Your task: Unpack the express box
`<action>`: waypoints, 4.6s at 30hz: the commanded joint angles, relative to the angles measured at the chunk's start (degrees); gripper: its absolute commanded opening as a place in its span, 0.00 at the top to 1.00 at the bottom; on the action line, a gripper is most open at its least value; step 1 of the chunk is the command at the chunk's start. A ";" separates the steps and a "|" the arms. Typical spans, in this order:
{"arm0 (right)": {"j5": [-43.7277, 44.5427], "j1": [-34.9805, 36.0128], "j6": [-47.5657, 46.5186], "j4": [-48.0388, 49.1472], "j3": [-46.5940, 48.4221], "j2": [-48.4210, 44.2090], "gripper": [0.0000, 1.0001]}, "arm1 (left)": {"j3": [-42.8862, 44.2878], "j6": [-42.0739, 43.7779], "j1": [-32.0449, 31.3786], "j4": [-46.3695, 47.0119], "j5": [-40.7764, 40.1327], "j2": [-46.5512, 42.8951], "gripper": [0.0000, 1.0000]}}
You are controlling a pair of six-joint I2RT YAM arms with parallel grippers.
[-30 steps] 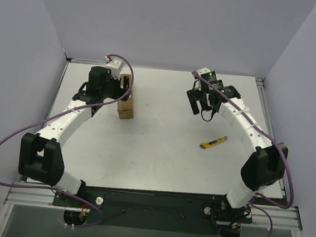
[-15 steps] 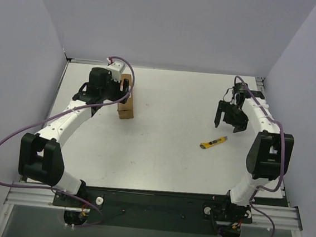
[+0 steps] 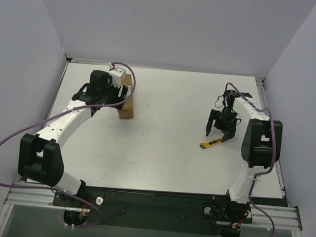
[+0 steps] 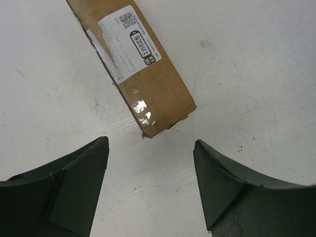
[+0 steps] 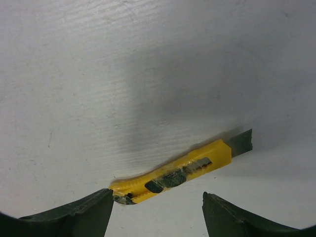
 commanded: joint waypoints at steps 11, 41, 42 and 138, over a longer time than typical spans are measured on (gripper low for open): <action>2.61 5.87 0.47 -5.96 6.19 5.21 0.28 | 0.39 3.15 -1.36 -1.52 -2.31 -2.22 0.21; 0.15 15.89 -16.40 -1.56 14.80 11.81 0.34 | -1.81 4.37 -1.36 0.32 -2.84 -3.28 0.21; 0.50 15.46 -17.71 -1.56 14.89 11.54 0.33 | -2.07 4.64 -1.36 0.76 -2.93 -3.45 0.21; -4.24 33.82 -61.84 16.98 16.83 -11.66 1.00 | 20.16 -18.04 -6.11 11.22 51.03 23.18 0.72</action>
